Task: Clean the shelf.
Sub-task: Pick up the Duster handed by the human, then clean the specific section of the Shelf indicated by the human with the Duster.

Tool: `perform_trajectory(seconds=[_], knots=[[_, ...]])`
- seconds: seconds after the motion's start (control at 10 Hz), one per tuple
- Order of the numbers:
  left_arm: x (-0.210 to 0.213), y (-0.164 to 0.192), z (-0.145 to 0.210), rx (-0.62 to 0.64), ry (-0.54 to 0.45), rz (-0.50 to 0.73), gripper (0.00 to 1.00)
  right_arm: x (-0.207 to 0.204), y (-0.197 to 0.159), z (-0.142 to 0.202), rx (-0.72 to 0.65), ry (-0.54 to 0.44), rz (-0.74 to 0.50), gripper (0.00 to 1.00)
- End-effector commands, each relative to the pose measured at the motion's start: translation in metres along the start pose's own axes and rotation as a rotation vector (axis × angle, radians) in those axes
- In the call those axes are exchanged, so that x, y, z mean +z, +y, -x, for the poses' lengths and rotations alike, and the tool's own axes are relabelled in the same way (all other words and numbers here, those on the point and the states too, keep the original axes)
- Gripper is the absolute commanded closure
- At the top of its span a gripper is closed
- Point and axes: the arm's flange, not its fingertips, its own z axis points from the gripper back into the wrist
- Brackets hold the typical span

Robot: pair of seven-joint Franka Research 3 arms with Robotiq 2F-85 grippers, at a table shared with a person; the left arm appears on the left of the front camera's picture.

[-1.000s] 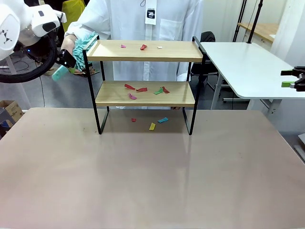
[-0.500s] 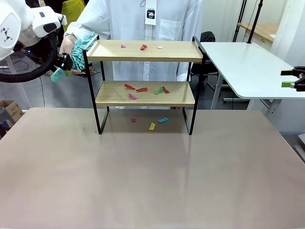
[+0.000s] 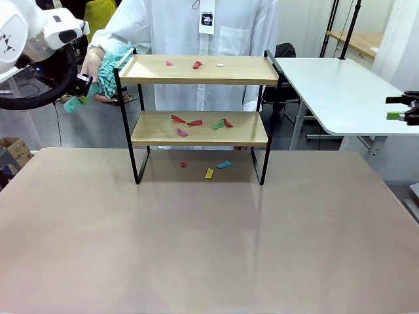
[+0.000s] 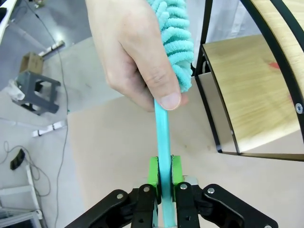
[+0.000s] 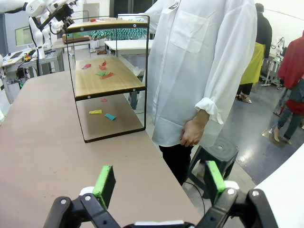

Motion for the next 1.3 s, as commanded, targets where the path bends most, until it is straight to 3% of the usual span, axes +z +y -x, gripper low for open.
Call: perform_trajectory(seconds=[0.0,0.4,0.5,1.2], knots=[[0.0014,-0.0041,-0.0009,0.027,0.012,-0.04,1.0,-0.0006,-0.0005,-0.0026,0.004,0.001,0.003,0.0],[0.0041,0.0015,-0.0004,0.088,-0.02,-0.02,1.0,-0.0006,-0.0005,-0.0026,0.004,0.001,0.003,0.0],[-0.0004,0.0022,0.0004,0.033,0.002,-0.011,1.0,-0.0006,-0.0005,-0.0026,0.004,0.001,0.003,0.0],[-0.0004,0.0022,0.0004,0.033,0.002,-0.011,1.0,-0.0006,-0.0005,-0.0026,0.004,0.001,0.003,0.0]])
